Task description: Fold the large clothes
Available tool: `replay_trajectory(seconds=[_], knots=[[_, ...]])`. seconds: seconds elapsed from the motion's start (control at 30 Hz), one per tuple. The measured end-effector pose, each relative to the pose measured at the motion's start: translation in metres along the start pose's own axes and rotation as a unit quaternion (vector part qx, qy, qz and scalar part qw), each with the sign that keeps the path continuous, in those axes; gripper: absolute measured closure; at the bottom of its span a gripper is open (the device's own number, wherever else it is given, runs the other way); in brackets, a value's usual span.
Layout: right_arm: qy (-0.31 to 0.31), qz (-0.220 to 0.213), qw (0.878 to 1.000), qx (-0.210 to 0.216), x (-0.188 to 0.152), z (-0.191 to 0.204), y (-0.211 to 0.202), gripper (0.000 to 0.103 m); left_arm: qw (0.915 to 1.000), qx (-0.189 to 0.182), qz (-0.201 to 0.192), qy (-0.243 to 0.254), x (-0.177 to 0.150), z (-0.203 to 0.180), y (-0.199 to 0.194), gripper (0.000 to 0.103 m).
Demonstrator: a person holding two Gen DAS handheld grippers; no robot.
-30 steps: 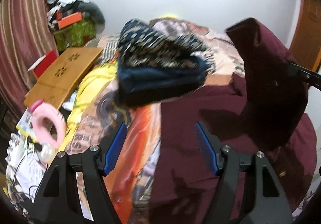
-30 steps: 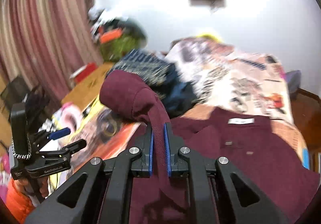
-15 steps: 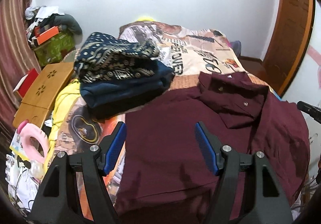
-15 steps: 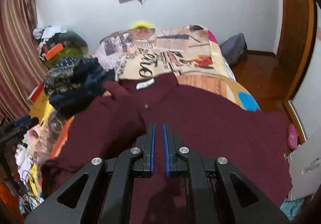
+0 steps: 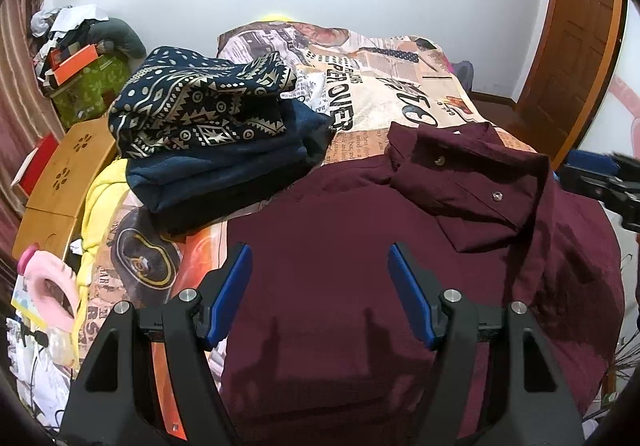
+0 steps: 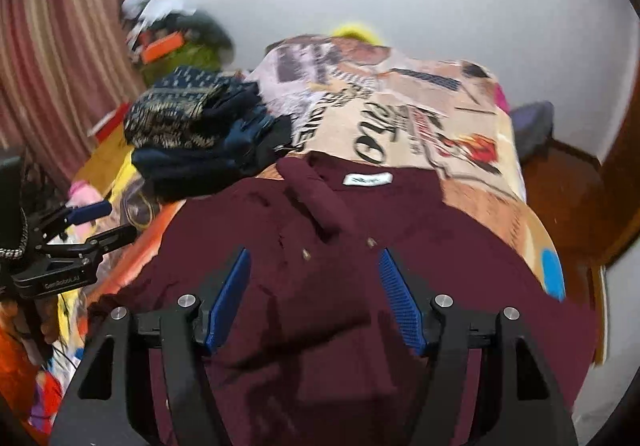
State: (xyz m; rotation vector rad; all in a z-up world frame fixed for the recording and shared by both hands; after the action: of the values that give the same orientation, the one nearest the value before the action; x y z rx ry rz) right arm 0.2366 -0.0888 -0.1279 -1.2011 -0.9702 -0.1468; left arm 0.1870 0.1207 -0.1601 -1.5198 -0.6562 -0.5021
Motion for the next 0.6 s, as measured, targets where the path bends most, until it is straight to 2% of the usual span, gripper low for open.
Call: replay_trajectory(seconds=[0.23, 0.33, 0.43, 0.47, 0.5, 0.53, 0.6], knots=[[-0.058, 0.057, 0.996, -0.021, 0.031, 0.011, 0.062, 0.040, 0.9999, -0.004, 0.011, -0.004, 0.003, 0.008, 0.021, 0.034], [-0.042, 0.084, 0.995, -0.021, 0.042, 0.002, 0.087, 0.040, 0.9997, -0.006, 0.021, -0.009, 0.002, 0.012, 0.032, 0.034], [-0.007, 0.118, 0.993, -0.001, 0.048, -0.009, 0.107, 0.041, 0.9994, -0.008, 0.031, -0.016, -0.001, 0.016, 0.040, 0.034], [0.005, 0.124, 0.992, 0.007, 0.049, -0.013, 0.111, 0.049, 0.9992, -0.008, 0.034, -0.019, -0.003, 0.017, 0.043, 0.034], [0.020, 0.132, 0.991, 0.020, 0.049, -0.016, 0.115, 0.067, 0.9990, -0.009, 0.039, -0.021, -0.004, 0.018, 0.045, 0.034], [0.034, 0.139, 0.989, 0.035, 0.047, -0.019, 0.118, 0.077, 0.9988, -0.010, 0.041, -0.023, -0.004, 0.019, 0.047, 0.034], [0.056, 0.133, 0.988, 0.046, 0.046, -0.022, 0.115, 0.085, 0.9983, -0.015, 0.050, -0.026, -0.006, 0.019, 0.051, 0.034]])
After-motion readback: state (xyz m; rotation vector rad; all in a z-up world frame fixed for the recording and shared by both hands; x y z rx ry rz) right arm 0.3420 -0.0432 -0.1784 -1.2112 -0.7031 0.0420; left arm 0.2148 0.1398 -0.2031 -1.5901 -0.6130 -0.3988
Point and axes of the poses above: each gripper's, at about its wrist camera, not at the fingertips, and y roughly the way its jaws point, z to its left, x to its top, the point moved 1 cm from there along y, roughly the way its jaws point, and after that the axes turned 3 degrees about -x, right-handed, at the moved point
